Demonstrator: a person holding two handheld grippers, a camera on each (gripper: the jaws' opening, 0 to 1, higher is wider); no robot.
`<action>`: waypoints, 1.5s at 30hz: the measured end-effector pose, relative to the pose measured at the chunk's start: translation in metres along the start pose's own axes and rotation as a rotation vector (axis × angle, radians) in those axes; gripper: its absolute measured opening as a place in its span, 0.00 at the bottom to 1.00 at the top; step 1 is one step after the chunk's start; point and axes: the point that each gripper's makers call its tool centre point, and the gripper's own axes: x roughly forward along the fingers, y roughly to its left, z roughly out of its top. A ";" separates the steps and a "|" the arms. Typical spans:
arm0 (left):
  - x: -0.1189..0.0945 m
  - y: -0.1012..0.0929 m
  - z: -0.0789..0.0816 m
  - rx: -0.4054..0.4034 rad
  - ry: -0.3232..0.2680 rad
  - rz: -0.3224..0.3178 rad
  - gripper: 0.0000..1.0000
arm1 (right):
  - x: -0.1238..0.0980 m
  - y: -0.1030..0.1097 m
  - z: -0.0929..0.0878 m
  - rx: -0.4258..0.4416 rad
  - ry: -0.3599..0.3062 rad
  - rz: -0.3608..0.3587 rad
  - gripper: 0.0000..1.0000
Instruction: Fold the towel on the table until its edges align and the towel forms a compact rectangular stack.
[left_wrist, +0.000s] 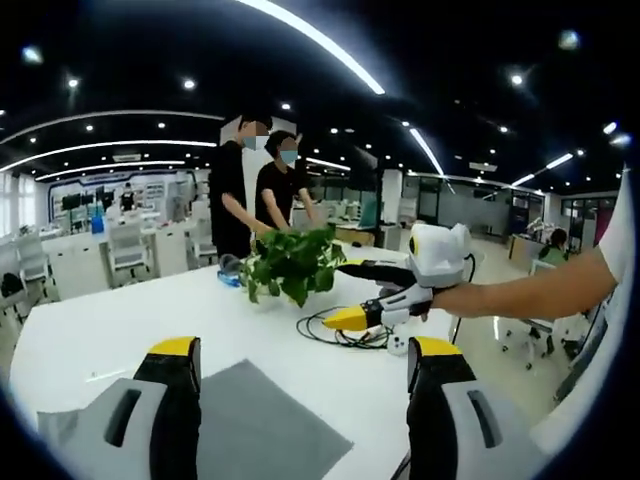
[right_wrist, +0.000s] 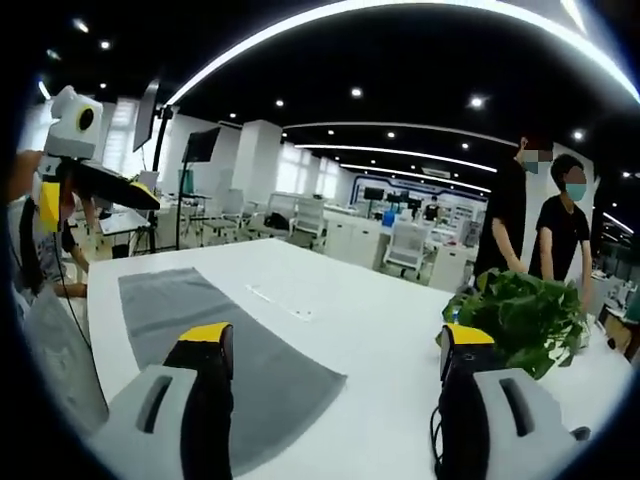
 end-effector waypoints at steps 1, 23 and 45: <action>0.002 0.000 -0.005 0.014 0.021 0.000 0.87 | 0.002 0.000 -0.002 -0.004 0.007 0.003 0.85; 0.068 -0.016 -0.086 0.163 0.282 -0.048 0.67 | 0.054 -0.001 -0.062 0.021 0.165 0.103 0.74; 0.112 -0.053 -0.192 0.193 0.460 -0.242 0.42 | 0.112 -0.017 -0.115 0.148 0.267 0.147 0.51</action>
